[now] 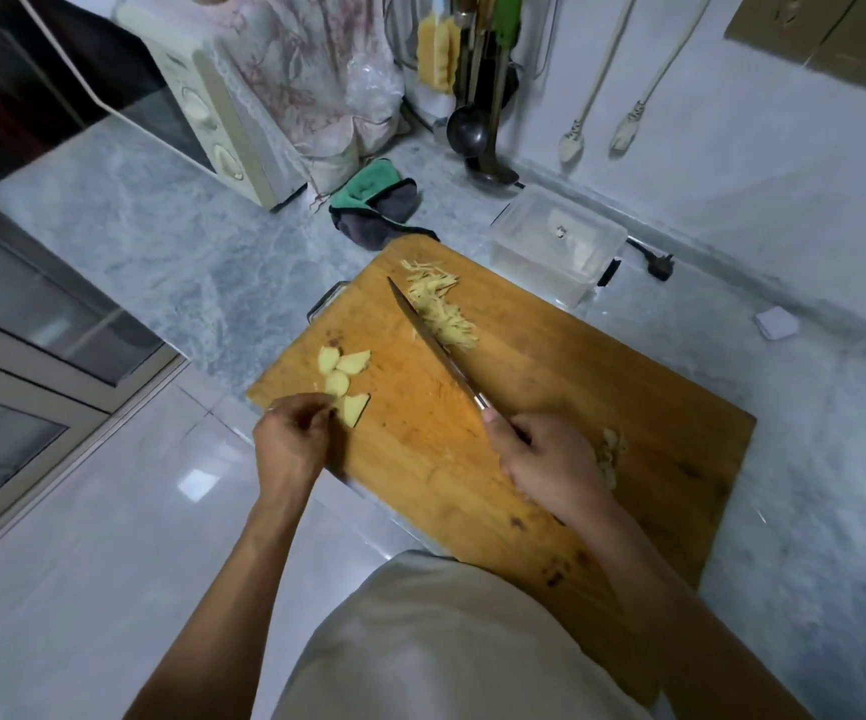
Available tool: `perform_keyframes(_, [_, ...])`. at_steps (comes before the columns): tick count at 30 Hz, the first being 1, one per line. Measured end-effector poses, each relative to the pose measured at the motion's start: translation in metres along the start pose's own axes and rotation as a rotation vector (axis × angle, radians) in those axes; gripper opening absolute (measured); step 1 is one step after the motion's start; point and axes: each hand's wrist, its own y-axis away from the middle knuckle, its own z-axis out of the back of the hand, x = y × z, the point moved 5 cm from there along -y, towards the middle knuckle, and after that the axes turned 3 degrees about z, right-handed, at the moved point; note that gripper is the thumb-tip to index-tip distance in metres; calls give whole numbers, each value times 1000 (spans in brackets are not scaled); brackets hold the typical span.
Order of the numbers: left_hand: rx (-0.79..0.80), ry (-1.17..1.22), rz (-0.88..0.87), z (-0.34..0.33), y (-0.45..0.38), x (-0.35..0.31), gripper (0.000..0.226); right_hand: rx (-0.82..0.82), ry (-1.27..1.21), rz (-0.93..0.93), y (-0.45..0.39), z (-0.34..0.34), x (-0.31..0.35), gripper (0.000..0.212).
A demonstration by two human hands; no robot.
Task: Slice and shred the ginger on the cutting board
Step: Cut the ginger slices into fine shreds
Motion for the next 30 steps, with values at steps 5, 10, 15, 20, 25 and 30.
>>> perform_keyframes(5, [-11, 25, -26, 1, 12, 2, 21, 14, -2, 14, 3, -10, -3, 70])
perform_keyframes(10, [33, 150, -20, -2, 5, -19, 14, 27, -7, 1, 4, -7, -4, 73])
perform_keyframes(15, [199, 235, -72, -17, -31, -77, 16, -6, 20, -17, 4, 10, -5, 64])
perform_keyframes(20, [348, 135, -182, -46, -73, -140, 26, -39, 31, -58, 4, 28, -6, 59])
perform_keyframes(25, [462, -53, -236, -67, -105, -161, 31, -93, 11, -73, 5, 40, -9, 68])
perform_keyframes(30, [477, -229, -283, -72, -115, -174, 22, -116, -7, -100, 9, 48, -15, 70])
